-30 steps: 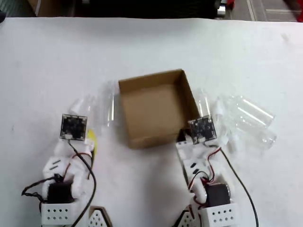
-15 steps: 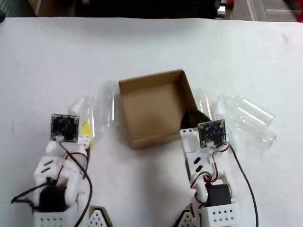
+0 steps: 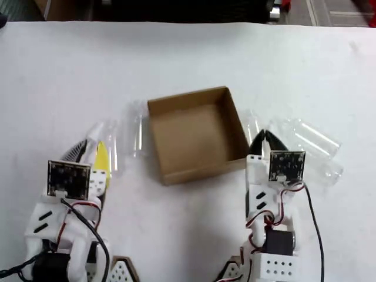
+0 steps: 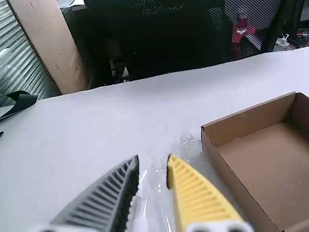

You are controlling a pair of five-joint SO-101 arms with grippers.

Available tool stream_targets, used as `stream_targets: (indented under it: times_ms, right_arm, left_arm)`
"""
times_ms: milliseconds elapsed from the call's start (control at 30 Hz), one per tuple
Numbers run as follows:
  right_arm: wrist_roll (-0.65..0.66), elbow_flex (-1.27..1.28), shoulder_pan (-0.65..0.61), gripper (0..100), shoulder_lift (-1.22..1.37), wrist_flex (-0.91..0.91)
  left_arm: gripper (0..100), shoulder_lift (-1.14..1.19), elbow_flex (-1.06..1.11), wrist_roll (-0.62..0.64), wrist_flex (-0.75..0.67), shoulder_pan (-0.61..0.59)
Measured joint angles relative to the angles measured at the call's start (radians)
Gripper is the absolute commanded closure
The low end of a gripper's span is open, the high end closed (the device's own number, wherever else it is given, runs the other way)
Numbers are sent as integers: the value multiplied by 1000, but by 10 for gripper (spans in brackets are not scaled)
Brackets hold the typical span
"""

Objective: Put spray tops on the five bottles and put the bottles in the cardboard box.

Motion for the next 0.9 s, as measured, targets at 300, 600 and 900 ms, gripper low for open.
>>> stream_targets:
  times_ms: [300, 600, 900]
  right_arm:
    - [2, -275, -110, 980, 61, 315]
    - [110, -747, -172, 976, 698, 486]
    - [135, -1102, -112, 830, 1290, 618]
  left_arm:
    - [902, 18, 253, -14, -167, -117]
    - [898, 20, 368, 69, -304, -184]
    - [899, 20, 385, 69, -304, -190]
